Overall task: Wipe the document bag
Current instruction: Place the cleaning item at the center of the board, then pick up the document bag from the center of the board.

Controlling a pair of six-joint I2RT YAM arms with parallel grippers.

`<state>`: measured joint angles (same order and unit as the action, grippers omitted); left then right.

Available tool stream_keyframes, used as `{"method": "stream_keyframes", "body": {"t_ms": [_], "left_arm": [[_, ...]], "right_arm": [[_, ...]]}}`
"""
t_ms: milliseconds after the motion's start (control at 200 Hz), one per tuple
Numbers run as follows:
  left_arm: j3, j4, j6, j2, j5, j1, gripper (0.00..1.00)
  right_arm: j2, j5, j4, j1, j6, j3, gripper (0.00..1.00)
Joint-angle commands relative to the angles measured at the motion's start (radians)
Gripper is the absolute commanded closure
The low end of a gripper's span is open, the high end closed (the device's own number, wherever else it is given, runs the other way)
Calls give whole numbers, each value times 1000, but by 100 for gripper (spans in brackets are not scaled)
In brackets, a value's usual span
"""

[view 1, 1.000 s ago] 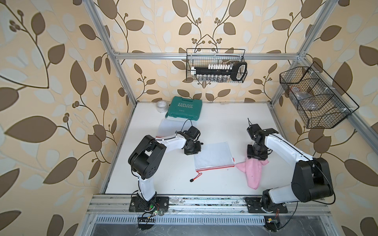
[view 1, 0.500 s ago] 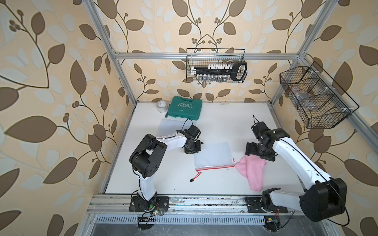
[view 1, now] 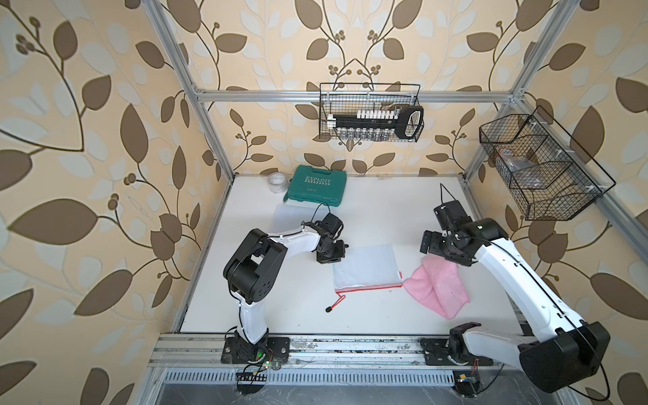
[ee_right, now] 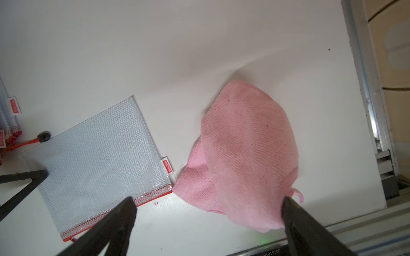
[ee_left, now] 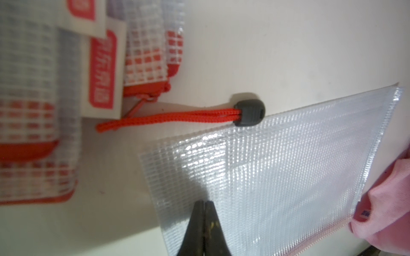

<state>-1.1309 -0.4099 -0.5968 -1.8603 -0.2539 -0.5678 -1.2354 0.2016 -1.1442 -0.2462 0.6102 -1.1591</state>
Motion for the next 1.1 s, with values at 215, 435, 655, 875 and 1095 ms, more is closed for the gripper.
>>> {"method": "stream_keyframes", "body": {"t_ms": [215,435,655,875,1095], "left_arm": [[-22,-23,36,-20,-8,12,95],[-23,-15,37,-4,-20,13,95],[-37,-10,36,-4,-29,13,95],[-8,13,18,-6,-35,13,94],[22,11,18,-9,-19,13,93]], "right_arm": [[-201,-96,-75,-3,-21,84,2],[-103,41,-193,-52,55,-102,2],[-142,23,-201,-118,7,-240,2],[-242,-299,192,-112,-112,-38,51],[-423,-521,369,-56,-121,11,63]]}}
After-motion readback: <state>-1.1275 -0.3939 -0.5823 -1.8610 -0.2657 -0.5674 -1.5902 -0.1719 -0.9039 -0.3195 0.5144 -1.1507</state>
